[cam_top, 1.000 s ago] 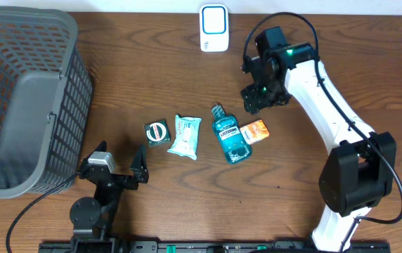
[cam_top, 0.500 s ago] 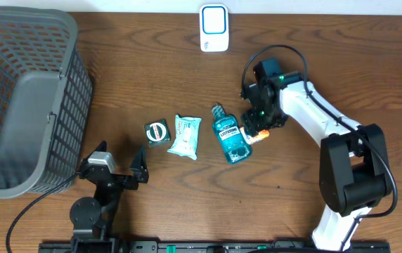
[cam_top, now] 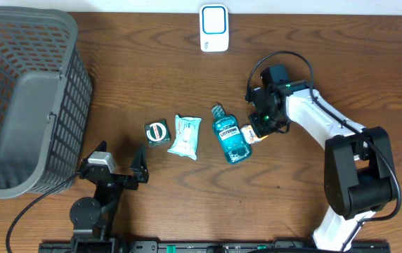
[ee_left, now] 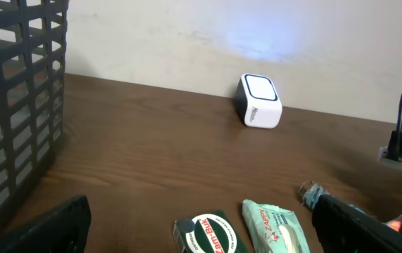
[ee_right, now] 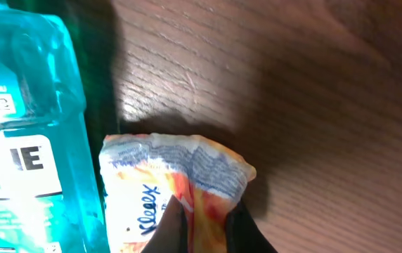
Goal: Scan the item barcode
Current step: 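Reach the right gripper to the orange tissue pack and grasp it, then lift the orange pack and hold it in front of the scanner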
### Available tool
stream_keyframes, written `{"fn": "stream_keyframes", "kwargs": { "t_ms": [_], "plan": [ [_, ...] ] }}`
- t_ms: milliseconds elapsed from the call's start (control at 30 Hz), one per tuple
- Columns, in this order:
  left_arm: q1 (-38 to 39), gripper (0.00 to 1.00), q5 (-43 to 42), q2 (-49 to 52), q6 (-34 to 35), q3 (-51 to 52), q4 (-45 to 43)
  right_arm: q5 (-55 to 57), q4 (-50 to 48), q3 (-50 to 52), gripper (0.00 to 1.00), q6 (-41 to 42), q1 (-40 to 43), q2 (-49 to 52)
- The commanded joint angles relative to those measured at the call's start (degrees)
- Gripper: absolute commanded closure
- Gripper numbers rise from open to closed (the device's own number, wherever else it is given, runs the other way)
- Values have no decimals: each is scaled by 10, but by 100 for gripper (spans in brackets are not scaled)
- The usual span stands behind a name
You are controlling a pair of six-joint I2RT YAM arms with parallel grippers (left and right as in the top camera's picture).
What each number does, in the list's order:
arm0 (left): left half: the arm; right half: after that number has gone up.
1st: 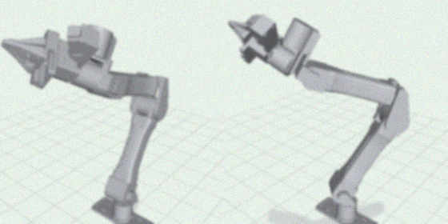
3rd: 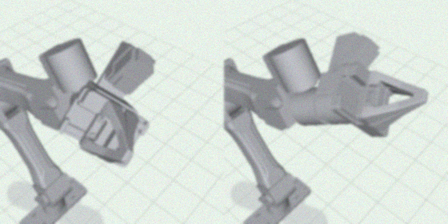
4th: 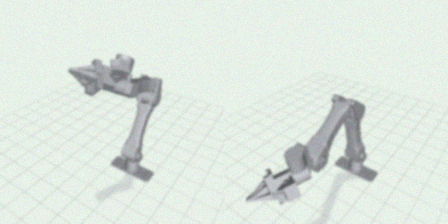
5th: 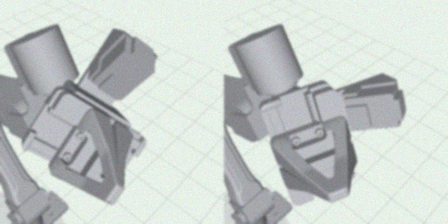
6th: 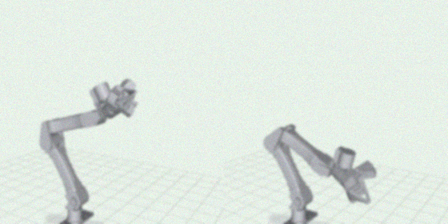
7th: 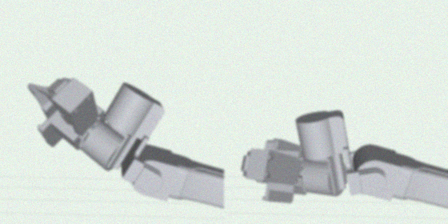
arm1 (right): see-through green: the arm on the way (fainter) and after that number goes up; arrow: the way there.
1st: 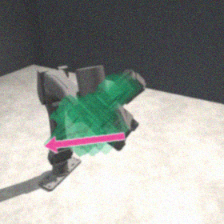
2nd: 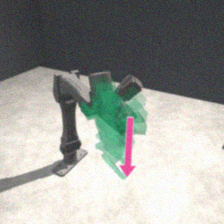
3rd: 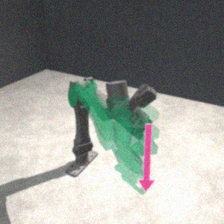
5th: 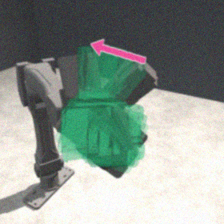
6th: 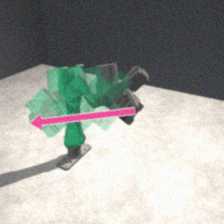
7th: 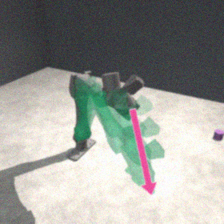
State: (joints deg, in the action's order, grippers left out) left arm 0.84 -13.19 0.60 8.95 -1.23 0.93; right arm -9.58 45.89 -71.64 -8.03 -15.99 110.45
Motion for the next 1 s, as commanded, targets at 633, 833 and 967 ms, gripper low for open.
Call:
{"fn": "stream_keyframes", "kwargs": {
  "t_ms": [633,833,967],
  "plan": [
    [-2,2,-7,-4,-6,10,18,-362,414,-155,99,282,31,-6],
    [-2,2,-7,-4,-6,10,18,-362,410,-155,99,282,31,-6],
    [-2,2,-7,-4,-6,10,18,-362,399,-155,99,282,31,-6]
  ]
}}
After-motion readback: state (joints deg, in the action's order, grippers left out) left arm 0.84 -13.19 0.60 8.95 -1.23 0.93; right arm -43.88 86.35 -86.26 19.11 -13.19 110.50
